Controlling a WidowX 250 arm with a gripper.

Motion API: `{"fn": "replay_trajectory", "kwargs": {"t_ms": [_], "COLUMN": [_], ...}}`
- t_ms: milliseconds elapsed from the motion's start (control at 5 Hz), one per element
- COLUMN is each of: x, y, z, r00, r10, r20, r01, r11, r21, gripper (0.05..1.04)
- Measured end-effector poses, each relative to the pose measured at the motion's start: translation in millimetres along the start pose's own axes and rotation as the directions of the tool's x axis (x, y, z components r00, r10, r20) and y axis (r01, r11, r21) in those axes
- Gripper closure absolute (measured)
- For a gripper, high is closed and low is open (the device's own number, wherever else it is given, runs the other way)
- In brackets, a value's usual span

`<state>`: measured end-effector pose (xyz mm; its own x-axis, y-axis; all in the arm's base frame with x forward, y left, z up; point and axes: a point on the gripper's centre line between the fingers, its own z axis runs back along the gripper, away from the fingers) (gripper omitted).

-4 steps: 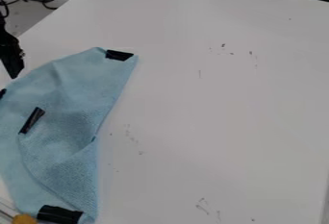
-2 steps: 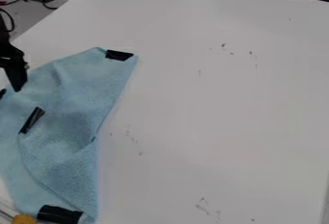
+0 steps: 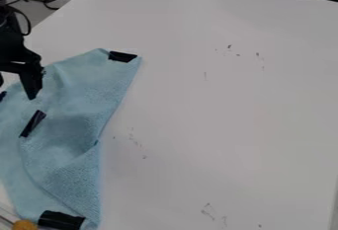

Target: Unfolds the cloth from left to right

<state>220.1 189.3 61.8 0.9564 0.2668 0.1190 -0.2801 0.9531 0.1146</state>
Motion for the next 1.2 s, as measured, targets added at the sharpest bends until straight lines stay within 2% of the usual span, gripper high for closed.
{"fn": "replay_trajectory", "kwargs": {"t_ms": [200, 400, 800, 1000, 1200], "x": [-17.5, -35.3, -38.2, -36.7, -36.8], "y": [-15.6, -11.6, -13.7, -14.2, -15.2], "z": [-6.4, -22.4, -37.6, -40.0, -44.6], "r00": [0.999, 0.997, 0.997, 0.997, 0.996], "r10": [0.037, 0.072, 0.060, 0.053, 0.047], "r20": [-0.020, -0.039, -0.055, -0.062, -0.073], "r01": [-0.038, -0.075, -0.065, -0.059, -0.054], "r11": [0.998, 0.994, 0.994, 0.994, 0.994], "r21": [-0.045, -0.082, -0.091, -0.094, -0.098], "gripper": [0.082, 0.082, 0.082, 0.127, 0.310]}}
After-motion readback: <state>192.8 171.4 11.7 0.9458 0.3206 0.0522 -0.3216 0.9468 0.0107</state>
